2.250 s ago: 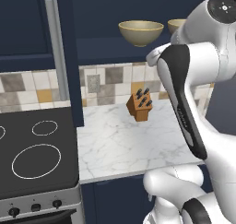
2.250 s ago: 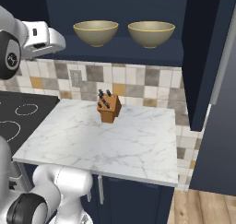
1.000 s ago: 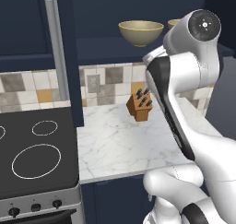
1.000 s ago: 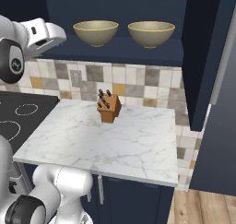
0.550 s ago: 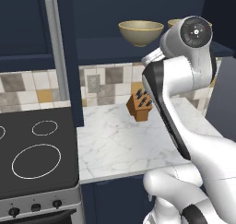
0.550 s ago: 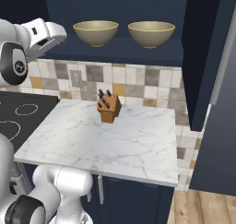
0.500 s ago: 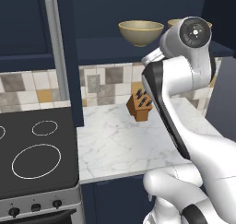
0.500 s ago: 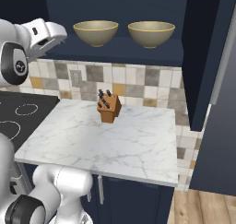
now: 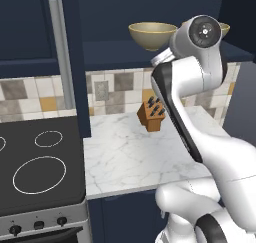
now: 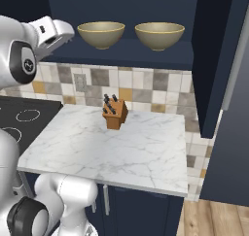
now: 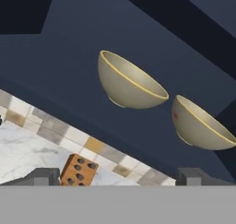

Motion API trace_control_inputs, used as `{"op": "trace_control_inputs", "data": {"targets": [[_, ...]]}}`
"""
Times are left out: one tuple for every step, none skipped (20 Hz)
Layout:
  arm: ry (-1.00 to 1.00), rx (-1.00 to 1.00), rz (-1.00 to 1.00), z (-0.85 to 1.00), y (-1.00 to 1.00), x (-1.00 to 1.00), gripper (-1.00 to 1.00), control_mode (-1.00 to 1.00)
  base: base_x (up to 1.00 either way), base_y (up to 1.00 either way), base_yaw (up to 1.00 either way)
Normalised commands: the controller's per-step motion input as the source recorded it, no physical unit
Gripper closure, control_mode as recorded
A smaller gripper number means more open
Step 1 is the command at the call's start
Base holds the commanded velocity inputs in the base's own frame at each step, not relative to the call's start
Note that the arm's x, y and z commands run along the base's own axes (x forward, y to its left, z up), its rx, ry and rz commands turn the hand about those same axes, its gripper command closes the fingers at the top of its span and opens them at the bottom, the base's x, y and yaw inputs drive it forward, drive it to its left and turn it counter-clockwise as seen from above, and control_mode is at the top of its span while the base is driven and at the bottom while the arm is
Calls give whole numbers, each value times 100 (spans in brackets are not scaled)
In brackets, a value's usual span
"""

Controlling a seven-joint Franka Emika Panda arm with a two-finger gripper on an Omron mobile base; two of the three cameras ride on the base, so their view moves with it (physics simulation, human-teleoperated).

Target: Move the bowls from the cabinet to the plates on the dining table.

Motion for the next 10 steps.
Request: {"op": "trace_control_inputs", "data": {"targets": [[0, -3, 0, 2, 0, 28, -100, -100, 0, 0, 0], [0, -3, 0, 1, 0, 29, -100, -100, 0, 0, 0], [0, -4, 0, 0, 0, 31, -100, -100, 0, 0, 0], [0, -5, 0, 0, 0, 33, -100, -100, 0, 0, 0], [-1, -6, 0, 0, 0, 34, -100, -100, 0, 0, 0], [0, -6, 0, 0, 0, 33, -100, -100, 0, 0, 0], [0, -6, 0, 0, 0, 30, -100, -100, 0, 0, 0], [0, -6, 0, 0, 0, 29, -100, -100, 0, 0, 0], [0, -6, 0, 0, 0, 28, -100, -100, 0, 0, 0], [0, -6, 0, 1, 0, 29, -100, -100, 0, 0, 0]]}}
